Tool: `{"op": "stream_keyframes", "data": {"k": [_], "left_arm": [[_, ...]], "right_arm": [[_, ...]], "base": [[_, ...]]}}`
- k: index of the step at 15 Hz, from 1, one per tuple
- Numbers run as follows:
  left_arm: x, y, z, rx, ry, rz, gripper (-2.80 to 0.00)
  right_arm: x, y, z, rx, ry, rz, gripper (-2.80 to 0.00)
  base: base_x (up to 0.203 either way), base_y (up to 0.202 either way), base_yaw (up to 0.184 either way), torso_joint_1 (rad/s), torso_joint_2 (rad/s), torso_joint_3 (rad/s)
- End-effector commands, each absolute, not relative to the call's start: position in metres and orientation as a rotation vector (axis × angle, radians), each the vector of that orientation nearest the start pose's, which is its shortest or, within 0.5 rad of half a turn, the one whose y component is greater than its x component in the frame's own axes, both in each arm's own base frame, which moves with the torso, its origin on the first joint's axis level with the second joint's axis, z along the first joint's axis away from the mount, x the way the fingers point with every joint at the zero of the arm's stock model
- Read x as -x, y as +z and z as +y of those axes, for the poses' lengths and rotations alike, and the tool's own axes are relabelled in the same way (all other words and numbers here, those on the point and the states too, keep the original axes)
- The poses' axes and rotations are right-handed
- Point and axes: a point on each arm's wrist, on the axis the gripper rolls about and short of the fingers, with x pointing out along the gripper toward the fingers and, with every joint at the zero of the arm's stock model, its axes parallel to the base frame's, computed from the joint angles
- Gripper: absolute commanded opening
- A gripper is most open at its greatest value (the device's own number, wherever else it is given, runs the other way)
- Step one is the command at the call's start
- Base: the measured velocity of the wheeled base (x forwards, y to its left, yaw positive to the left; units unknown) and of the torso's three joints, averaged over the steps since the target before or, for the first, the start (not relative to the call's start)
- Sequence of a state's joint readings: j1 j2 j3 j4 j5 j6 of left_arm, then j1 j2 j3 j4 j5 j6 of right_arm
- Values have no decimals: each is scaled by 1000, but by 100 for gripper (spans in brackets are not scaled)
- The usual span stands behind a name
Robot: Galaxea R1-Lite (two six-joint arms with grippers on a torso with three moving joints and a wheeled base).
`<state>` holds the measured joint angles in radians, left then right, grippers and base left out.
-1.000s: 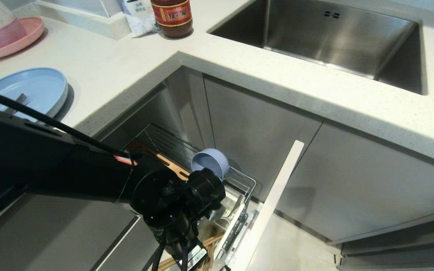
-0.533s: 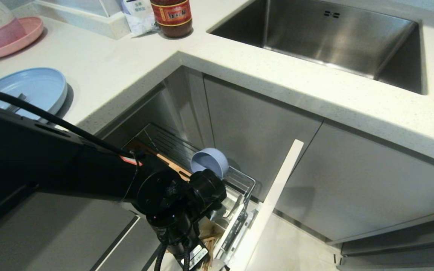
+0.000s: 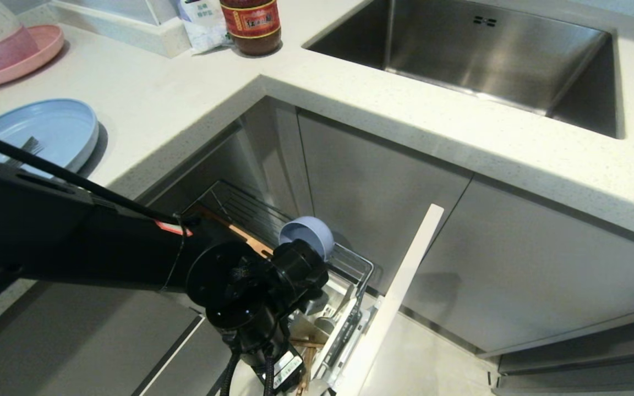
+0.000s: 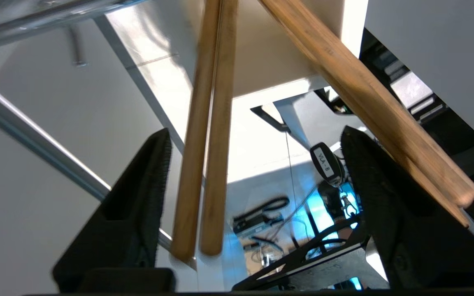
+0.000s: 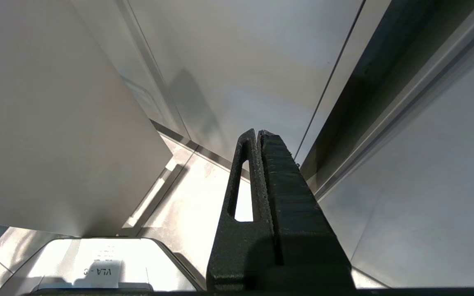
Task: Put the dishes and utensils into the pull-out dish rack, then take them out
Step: Pick up the chopsticks and place it in the cupboard
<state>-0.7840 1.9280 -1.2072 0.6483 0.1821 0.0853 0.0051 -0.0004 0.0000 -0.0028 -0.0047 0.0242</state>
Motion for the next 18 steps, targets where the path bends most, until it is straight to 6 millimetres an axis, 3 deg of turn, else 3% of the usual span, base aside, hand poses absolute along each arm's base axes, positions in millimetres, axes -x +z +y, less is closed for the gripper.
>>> {"op": "stream_keyframes", "data": {"k": [1, 6, 7, 12, 18], "left_arm": [[-215, 136, -208, -705, -554, 1173, 0], [-206, 163, -196, -680, -509, 1078, 0], [-204, 172, -191, -668, -495, 1048, -280], [-180, 225, -159, -582, -416, 837, -280], [-173, 274, -142, -352, -279, 508, -280]], "right_arm": [[23, 75, 0, -25, 2, -6, -280], [23, 75, 0, -25, 1, -5, -280], [23, 75, 0, -25, 1, -5, -280], [23, 75, 0, -25, 0, -6, -280], [23, 75, 0, -25, 1, -6, -280]], "base": [[0, 0, 0, 0, 0, 0], [0, 0, 0, 0, 0, 0], [0, 0, 0, 0, 0, 0], [0, 0, 0, 0, 0, 0], [0, 0, 0, 0, 0, 0]]}}
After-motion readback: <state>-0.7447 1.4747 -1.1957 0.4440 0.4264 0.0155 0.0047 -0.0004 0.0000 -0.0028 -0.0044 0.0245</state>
